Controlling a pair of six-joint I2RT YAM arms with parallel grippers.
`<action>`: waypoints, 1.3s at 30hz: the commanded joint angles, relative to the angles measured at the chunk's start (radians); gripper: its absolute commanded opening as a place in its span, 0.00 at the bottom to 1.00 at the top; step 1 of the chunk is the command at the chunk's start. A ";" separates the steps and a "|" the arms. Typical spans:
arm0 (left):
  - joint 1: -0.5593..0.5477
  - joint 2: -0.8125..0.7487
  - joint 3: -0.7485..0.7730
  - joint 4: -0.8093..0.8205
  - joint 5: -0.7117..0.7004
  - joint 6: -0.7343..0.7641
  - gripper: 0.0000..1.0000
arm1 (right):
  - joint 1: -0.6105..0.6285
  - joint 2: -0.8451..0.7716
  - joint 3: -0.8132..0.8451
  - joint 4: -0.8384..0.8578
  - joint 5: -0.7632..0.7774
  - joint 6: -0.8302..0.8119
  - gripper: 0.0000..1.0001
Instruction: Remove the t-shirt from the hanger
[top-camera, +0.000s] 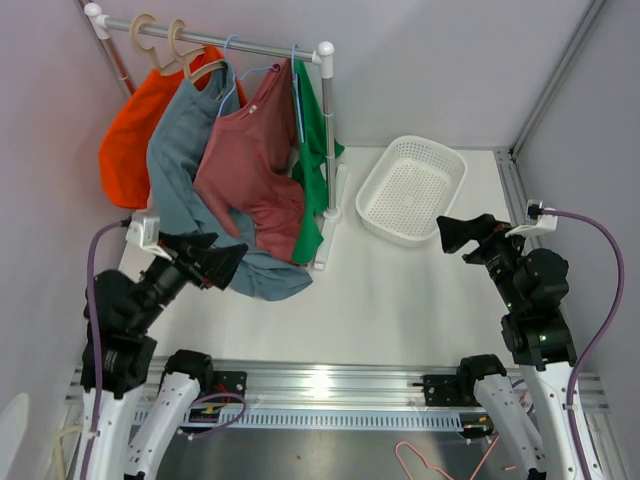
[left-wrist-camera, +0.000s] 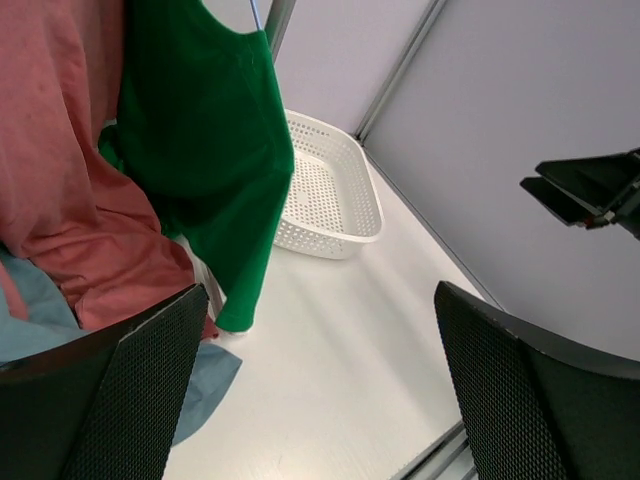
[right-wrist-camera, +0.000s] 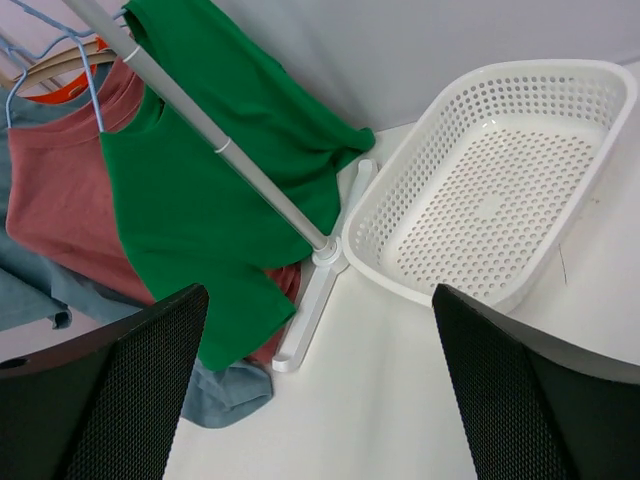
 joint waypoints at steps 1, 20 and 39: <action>-0.015 0.165 0.114 0.093 0.004 0.012 0.99 | 0.006 0.014 0.052 -0.007 0.045 0.021 1.00; -0.207 1.100 0.803 0.217 -0.539 0.217 0.98 | 0.006 0.063 0.096 0.032 0.063 -0.045 0.99; -0.260 1.242 0.808 0.503 -0.504 0.328 0.98 | 0.006 0.138 0.092 0.062 0.048 -0.044 0.99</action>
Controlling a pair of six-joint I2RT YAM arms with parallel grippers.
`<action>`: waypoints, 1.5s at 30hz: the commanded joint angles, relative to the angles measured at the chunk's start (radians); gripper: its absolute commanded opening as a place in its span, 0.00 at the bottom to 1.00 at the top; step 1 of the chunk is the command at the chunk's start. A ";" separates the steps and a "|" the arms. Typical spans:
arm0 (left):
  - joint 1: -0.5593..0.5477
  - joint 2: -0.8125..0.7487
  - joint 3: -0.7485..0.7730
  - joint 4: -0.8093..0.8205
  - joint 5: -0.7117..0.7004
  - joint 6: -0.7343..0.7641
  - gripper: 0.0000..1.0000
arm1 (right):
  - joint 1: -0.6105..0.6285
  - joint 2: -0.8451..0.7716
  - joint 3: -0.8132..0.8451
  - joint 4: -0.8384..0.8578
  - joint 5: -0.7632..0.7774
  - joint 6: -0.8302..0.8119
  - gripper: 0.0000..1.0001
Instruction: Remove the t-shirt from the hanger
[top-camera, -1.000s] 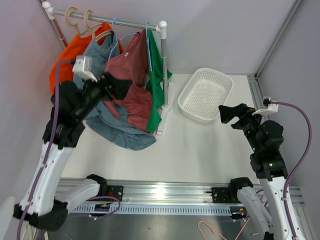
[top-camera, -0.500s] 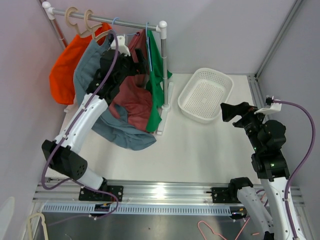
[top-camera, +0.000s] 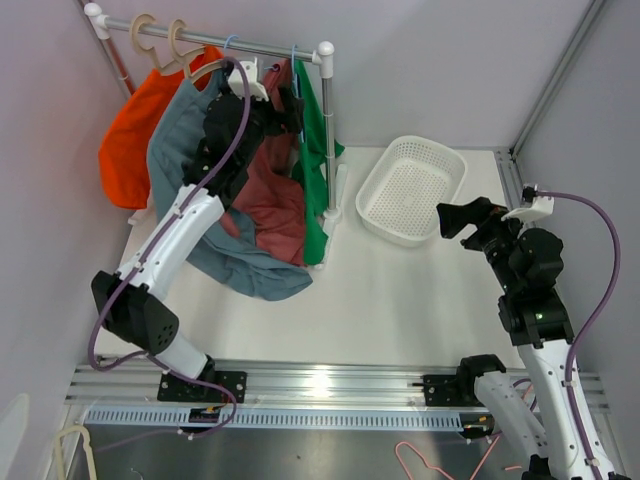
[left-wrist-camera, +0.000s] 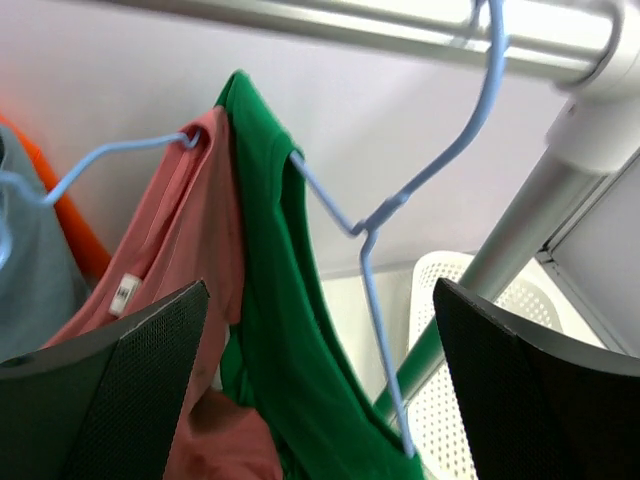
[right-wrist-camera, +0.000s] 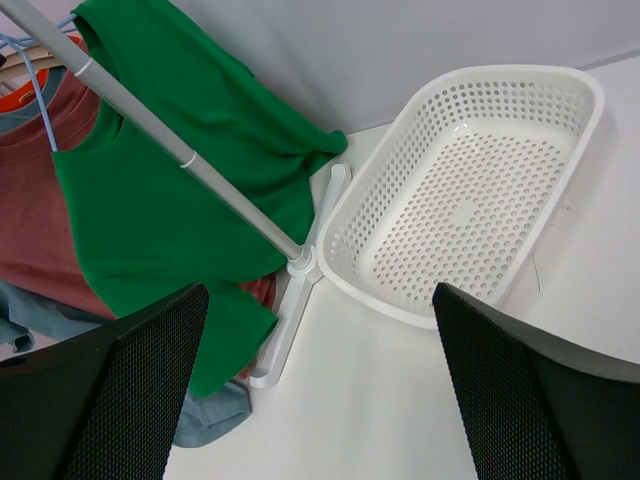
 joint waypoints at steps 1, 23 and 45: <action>-0.027 0.047 0.075 0.064 -0.018 0.045 0.98 | 0.003 0.012 0.032 0.044 -0.004 -0.010 0.99; -0.044 0.290 0.723 -0.311 -0.078 0.143 0.01 | 0.005 0.035 0.051 0.045 -0.020 0.005 0.99; -0.146 -0.125 0.471 -0.778 -0.236 -0.206 0.01 | 0.132 0.158 0.092 0.241 -0.514 -0.052 1.00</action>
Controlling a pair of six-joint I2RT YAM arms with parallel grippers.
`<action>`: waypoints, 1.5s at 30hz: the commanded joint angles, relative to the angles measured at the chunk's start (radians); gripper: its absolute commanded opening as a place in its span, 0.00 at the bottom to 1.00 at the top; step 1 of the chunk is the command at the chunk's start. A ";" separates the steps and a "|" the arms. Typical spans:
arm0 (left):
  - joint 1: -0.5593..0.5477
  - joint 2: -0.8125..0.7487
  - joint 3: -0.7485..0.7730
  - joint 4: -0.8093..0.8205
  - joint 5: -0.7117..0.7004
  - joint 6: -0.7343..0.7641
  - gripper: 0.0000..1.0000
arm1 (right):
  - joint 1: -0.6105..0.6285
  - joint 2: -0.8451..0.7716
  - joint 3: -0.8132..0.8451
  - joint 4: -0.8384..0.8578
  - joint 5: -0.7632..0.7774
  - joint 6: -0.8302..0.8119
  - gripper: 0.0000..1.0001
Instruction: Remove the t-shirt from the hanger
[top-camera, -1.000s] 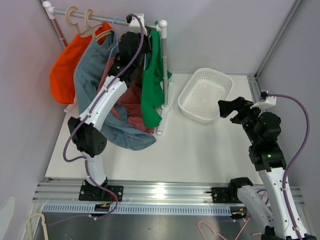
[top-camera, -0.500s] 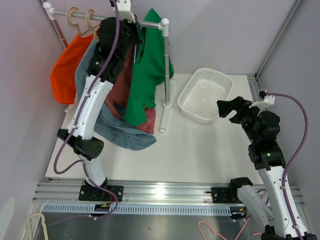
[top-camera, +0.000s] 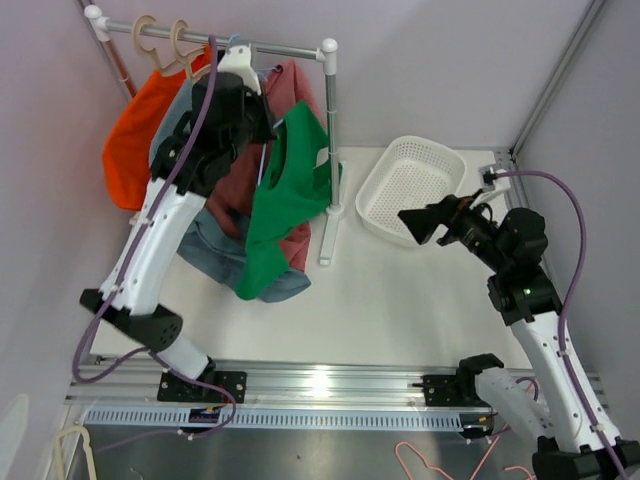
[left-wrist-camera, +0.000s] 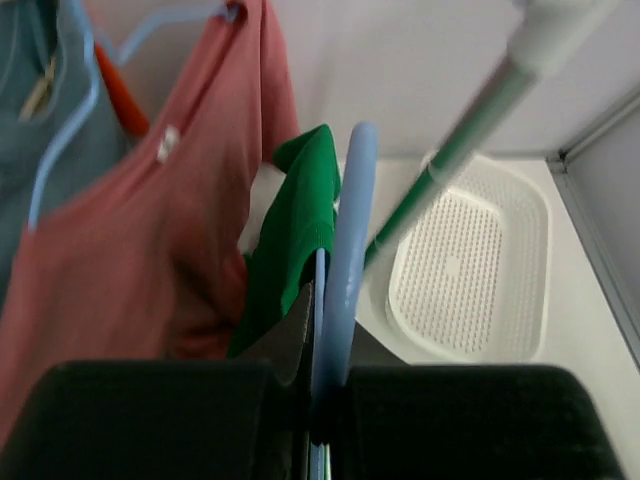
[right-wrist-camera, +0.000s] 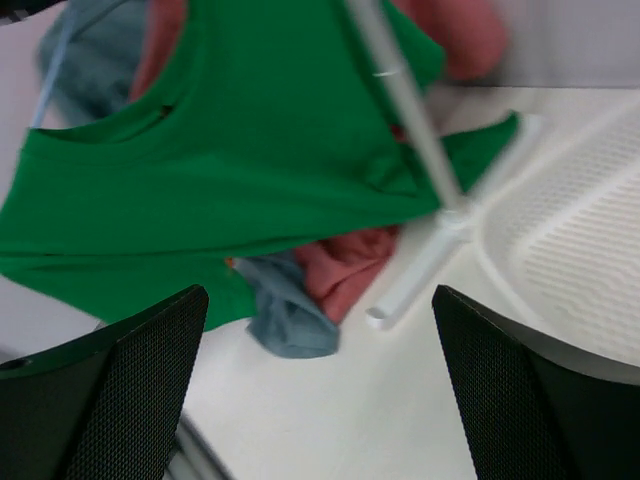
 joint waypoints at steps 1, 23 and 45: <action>-0.080 -0.230 -0.110 0.007 -0.149 -0.124 0.00 | 0.105 0.044 0.054 0.173 -0.200 -0.037 0.99; -0.149 -0.092 0.073 -0.214 -0.354 -0.265 0.01 | 0.909 0.388 0.036 0.590 0.220 -0.316 0.99; -0.018 -0.016 0.057 -0.170 -0.277 -0.230 0.00 | 1.281 0.364 -0.010 0.445 0.500 -0.391 0.00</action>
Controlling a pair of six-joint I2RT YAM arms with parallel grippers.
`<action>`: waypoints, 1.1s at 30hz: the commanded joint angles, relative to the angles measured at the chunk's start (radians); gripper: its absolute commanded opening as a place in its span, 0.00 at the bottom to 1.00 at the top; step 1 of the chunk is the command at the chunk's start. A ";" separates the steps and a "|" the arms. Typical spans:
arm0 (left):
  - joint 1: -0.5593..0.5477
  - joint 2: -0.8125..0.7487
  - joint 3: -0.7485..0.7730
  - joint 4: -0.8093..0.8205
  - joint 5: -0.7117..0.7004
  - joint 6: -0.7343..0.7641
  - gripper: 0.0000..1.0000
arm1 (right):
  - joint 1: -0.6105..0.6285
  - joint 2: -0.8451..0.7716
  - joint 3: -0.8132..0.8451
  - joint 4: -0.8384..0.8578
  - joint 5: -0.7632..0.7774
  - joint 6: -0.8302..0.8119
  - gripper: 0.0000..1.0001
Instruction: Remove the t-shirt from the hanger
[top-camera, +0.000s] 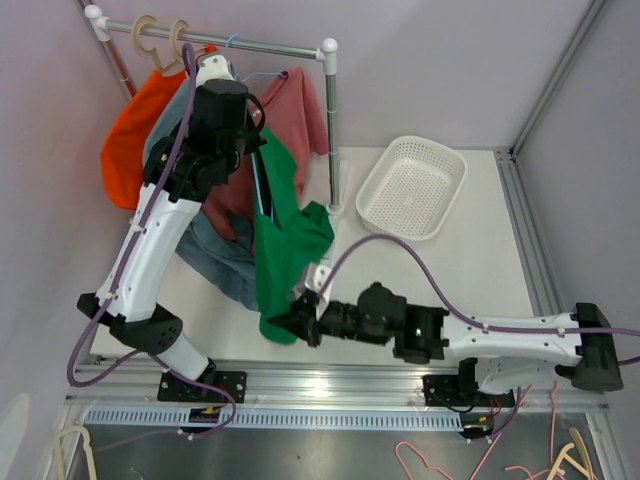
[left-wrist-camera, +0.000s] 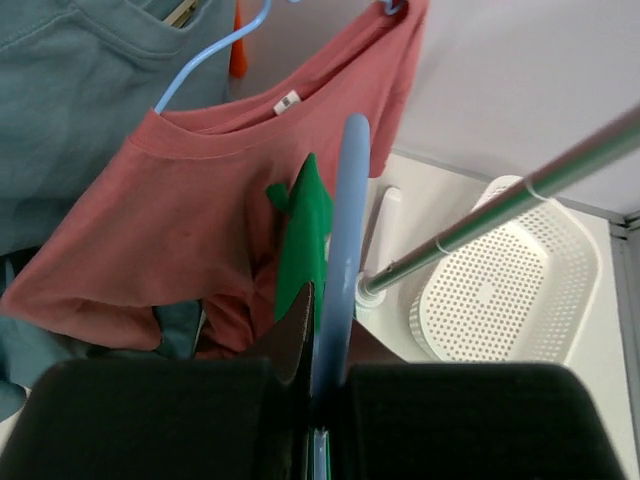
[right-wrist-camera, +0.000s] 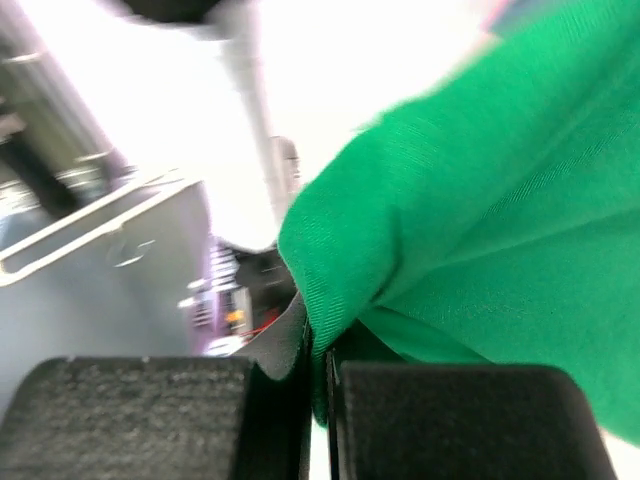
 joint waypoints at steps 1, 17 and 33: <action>0.067 0.068 0.047 0.064 0.057 0.022 0.01 | 0.105 -0.071 -0.049 -0.012 0.072 -0.015 0.00; 0.092 -0.358 -0.364 0.188 0.639 0.039 0.01 | -0.189 0.004 -0.014 -0.155 0.286 0.123 0.00; 0.046 -1.251 -0.938 0.131 0.426 0.113 0.01 | -0.561 -0.085 0.336 -0.219 0.394 0.022 0.00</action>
